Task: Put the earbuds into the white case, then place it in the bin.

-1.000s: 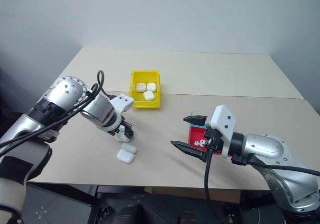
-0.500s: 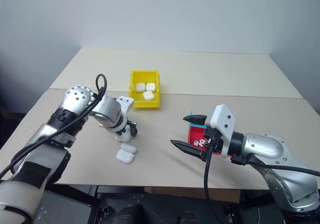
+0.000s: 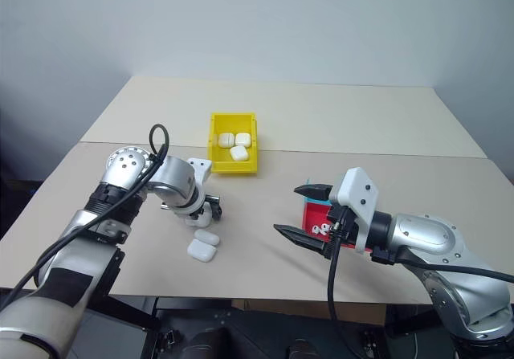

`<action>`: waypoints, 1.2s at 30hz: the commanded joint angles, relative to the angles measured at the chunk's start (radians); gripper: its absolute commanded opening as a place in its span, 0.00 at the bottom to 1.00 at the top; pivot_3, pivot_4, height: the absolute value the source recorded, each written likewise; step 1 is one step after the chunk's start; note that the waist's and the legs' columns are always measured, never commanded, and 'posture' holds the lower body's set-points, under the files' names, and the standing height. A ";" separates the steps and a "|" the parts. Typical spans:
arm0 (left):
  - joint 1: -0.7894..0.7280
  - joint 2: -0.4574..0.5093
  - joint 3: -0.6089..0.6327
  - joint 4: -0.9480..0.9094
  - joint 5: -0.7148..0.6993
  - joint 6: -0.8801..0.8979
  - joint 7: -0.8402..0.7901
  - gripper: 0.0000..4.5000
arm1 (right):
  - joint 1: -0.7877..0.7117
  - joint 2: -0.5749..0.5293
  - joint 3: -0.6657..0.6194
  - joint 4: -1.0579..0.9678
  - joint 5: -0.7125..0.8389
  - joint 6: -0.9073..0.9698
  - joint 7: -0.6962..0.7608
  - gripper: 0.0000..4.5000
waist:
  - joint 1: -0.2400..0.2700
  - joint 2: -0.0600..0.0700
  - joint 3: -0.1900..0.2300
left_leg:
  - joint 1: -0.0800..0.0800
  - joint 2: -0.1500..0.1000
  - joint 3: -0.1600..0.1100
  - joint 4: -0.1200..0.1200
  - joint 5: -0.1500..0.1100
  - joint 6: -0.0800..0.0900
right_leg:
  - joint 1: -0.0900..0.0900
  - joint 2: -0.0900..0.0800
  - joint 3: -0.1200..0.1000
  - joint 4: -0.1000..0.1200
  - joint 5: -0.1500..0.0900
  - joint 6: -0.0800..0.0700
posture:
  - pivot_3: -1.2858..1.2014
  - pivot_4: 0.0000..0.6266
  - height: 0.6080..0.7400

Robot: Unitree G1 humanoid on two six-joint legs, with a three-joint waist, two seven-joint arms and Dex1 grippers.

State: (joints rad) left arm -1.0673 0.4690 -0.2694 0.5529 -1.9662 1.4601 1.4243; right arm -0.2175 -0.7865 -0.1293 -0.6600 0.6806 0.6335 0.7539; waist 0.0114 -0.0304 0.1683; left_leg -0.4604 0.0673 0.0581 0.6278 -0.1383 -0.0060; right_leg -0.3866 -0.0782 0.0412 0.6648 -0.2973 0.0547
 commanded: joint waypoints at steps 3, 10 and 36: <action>0.008 0.021 -0.006 -0.042 -0.006 0.031 -0.002 1.00 | -0.005 -0.005 -0.021 -0.028 0.009 -0.014 0.000 1.00 | -0.001 0.000 0.000 | 0.000 0.000 0.000 0.000 0.000 0.000 | 0.000 0.000 0.000 0.000 0.000 0.000 | 0.52 0.24 1.00; 0.034 0.043 0.006 -0.110 -0.006 0.006 0.007 0.62 | -0.016 0.003 -0.004 -0.023 0.002 -0.014 -0.005 1.00 | -0.001 0.000 0.000 | 0.000 0.000 0.000 0.000 0.000 -0.001 | 0.000 0.000 0.000 0.000 0.000 0.000 | 0.52 0.24 1.00; 0.411 0.373 0.178 -0.641 1.120 -0.968 -2.320 0.62 | -0.037 0.014 -0.002 -0.009 -0.011 -0.020 0.005 1.00 | 0.000 0.001 -0.001 | 0.000 0.001 0.002 -0.003 0.001 -0.002 | -0.001 0.000 -0.001 -0.002 0.001 -0.002 | 0.52 0.24 1.00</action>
State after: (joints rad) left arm -0.6279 0.8226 -0.0645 -0.1224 -0.9252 0.5622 -0.7331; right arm -0.2526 -0.7632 -0.0948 -0.6363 0.6600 0.6322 0.7587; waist 0.0119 -0.0295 0.1676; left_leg -0.4604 0.0685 0.0606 0.6255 -0.1369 -0.0082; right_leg -0.3873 -0.0778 0.0399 0.6628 -0.2964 0.0524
